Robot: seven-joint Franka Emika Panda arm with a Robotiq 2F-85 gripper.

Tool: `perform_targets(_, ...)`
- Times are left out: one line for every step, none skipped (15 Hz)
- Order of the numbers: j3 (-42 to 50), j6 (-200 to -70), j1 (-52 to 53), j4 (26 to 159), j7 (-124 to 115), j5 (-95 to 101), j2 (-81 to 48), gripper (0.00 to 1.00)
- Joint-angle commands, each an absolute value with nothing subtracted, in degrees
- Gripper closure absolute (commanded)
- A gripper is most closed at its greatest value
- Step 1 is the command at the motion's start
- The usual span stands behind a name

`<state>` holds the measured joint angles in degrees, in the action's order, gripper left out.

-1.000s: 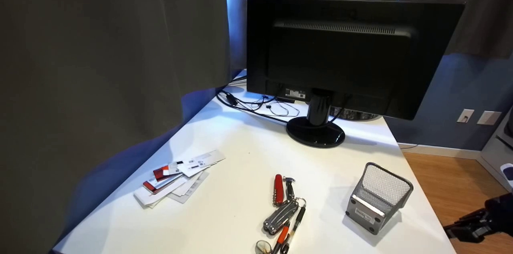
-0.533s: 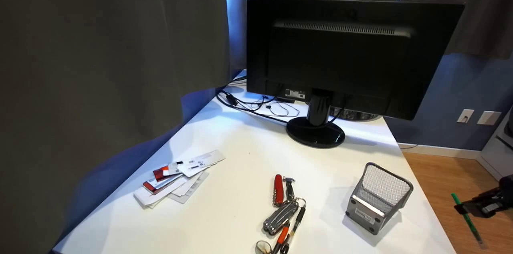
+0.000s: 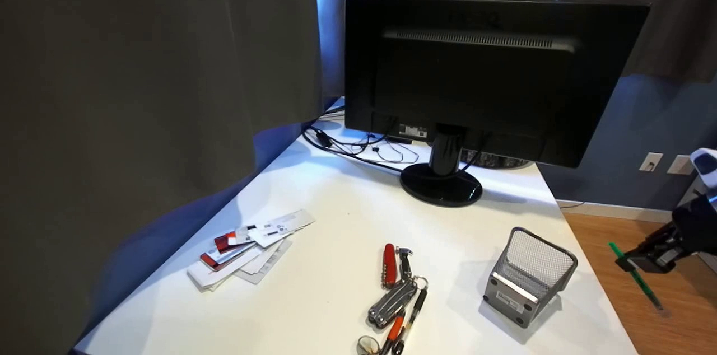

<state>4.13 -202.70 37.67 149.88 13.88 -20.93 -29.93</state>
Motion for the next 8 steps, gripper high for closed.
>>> perform_targets(13.09,-193.23,46.53,146.01,17.01,-21.35,-27.21,0.97)
perform_targets(13.91,-190.68,47.49,144.20,18.91,-22.70,-27.38,0.97)
perform_targets(13.90,-188.01,46.92,142.26,18.27,-20.86,-27.45,0.97)
perform_targets(15.34,-185.91,48.12,140.28,18.07,-20.79,-28.67,0.97)
perform_targets(14.66,-183.41,47.13,138.31,17.99,-19.89,-28.81,0.97)
perform_targets(14.86,-181.22,47.16,136.46,17.92,-19.56,-29.24,0.97)
perform_targets(15.05,-179.42,47.19,134.83,17.90,-19.32,-29.54,0.97)
perform_targets(14.17,-178.72,44.63,133.76,11.18,-10.82,-29.60,0.97)
